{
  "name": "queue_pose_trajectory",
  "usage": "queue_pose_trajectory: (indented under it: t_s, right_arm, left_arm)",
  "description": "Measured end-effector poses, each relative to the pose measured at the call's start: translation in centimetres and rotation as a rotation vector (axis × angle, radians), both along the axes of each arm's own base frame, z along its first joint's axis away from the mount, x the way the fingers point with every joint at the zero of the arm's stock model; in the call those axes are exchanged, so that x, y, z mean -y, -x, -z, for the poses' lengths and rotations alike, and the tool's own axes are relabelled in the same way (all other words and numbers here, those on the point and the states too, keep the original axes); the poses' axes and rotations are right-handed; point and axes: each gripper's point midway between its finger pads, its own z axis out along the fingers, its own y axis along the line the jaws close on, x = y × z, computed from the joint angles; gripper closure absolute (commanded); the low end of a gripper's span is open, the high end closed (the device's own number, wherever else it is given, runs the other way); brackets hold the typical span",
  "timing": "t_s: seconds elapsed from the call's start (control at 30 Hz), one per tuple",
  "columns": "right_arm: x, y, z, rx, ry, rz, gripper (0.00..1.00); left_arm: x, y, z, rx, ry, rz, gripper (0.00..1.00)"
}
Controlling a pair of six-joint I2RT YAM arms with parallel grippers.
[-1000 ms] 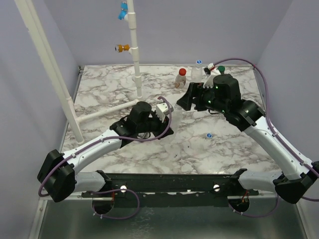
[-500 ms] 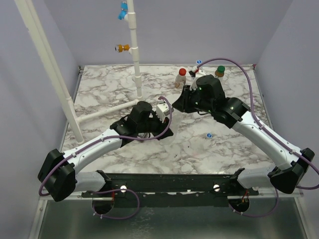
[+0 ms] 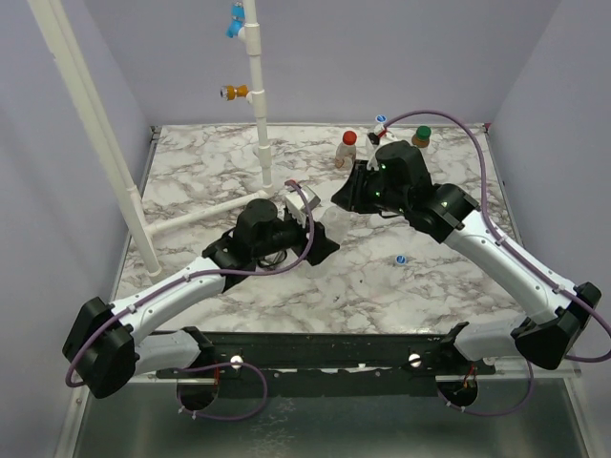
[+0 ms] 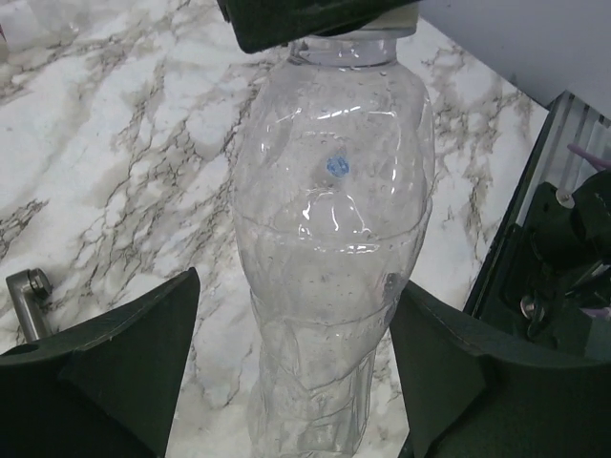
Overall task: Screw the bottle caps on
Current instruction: Pick up the plastic bottle at the center of the board.
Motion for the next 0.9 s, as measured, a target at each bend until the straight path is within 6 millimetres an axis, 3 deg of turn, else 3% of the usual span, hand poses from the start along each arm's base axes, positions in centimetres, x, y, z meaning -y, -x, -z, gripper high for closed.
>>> queue_pose_trajectory:
  t_s: [0.43,0.67,0.77,0.9]
  right_arm:
    - [-0.5,0.2,-0.6,-0.011,-0.038,-0.010,1.00]
    - [-0.3,0.0,-0.6,-0.011,-0.035,0.004,0.99]
    - [-0.2,-0.1,-0.5,-0.010,-0.032,0.009,0.87]
    - [0.0,-0.2,-0.5,-0.007,-0.026,0.020,0.50]
  left_arm:
    - [0.7,-0.8,-3.1,0.148,0.135,-0.003,0.30]
    - [1.5,-1.0,-3.0,0.162,0.150,0.020,0.58]
    - [1.6,-1.1,-3.0,0.163,0.151,0.025,0.70]
    - [1.7,-1.0,-3.0,0.165,0.153,0.029,0.84]
